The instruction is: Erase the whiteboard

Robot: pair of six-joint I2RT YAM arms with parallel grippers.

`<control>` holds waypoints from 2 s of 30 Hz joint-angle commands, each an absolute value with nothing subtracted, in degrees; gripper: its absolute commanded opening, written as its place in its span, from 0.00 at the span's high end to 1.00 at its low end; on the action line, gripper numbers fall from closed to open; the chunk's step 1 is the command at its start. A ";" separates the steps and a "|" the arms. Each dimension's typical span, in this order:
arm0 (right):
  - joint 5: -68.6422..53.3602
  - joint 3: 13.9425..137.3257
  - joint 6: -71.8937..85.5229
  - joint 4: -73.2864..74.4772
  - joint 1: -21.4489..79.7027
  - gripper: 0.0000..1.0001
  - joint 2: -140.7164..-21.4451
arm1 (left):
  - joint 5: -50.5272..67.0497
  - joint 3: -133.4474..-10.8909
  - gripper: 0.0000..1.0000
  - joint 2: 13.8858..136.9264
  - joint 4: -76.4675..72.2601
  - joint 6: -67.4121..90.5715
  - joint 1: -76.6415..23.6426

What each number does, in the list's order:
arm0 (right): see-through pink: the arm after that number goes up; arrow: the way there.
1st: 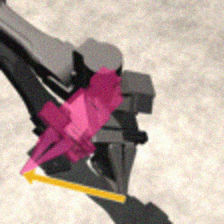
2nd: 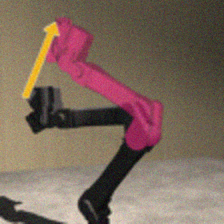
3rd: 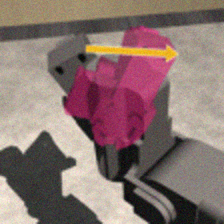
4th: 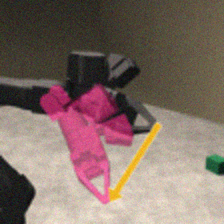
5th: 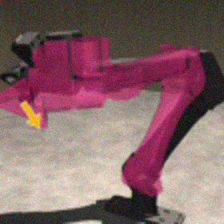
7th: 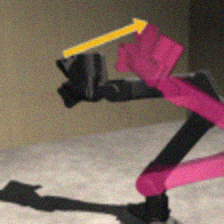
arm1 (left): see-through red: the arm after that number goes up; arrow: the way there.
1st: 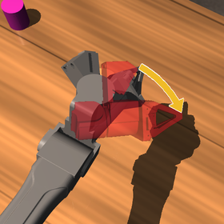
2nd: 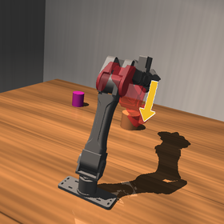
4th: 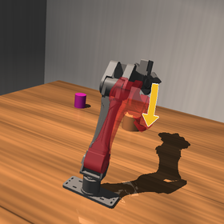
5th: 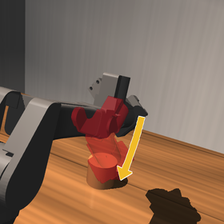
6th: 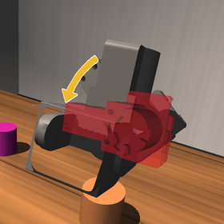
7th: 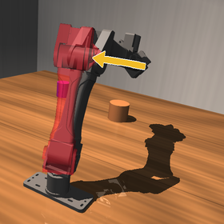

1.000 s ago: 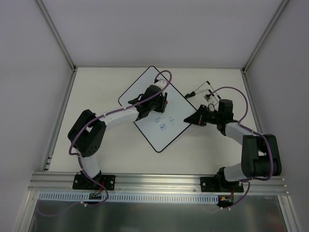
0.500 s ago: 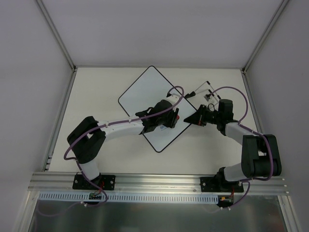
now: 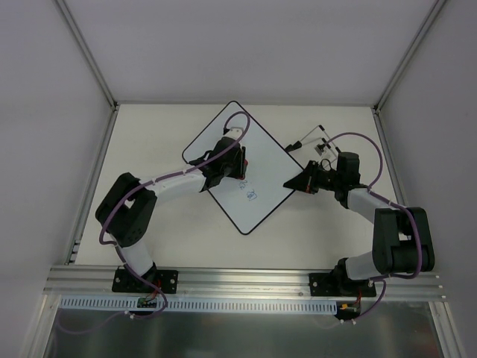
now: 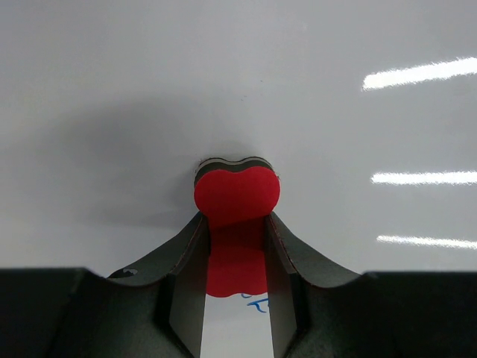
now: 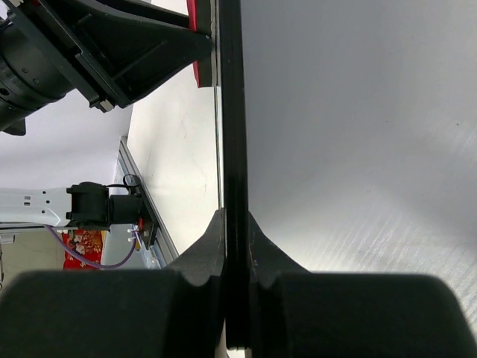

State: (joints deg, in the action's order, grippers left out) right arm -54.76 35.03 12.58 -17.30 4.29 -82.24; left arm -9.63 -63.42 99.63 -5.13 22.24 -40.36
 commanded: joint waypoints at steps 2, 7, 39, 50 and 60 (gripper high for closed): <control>-49.39 36.56 -3.60 -21.71 6.24 1.00 -80.33 | -11.79 -60.56 1.00 103.36 0.26 21.09 -39.99; -49.39 36.56 -3.60 -21.71 6.24 1.00 -80.24 | -9.14 -59.41 1.00 102.13 0.26 22.24 -44.02; -48.95 37.44 -3.34 -21.71 6.24 1.00 -82.18 | -14.42 -52.03 1.00 99.05 -1.39 26.72 -39.02; -48.96 37.88 -3.25 -21.80 6.24 1.00 -82.44 | -10.46 -53.53 1.00 100.20 -5.27 24.52 -53.25; -48.52 38.85 -3.25 -21.80 6.24 1.00 -83.50 | -5.71 -54.22 1.00 99.75 -5.19 23.91 -62.31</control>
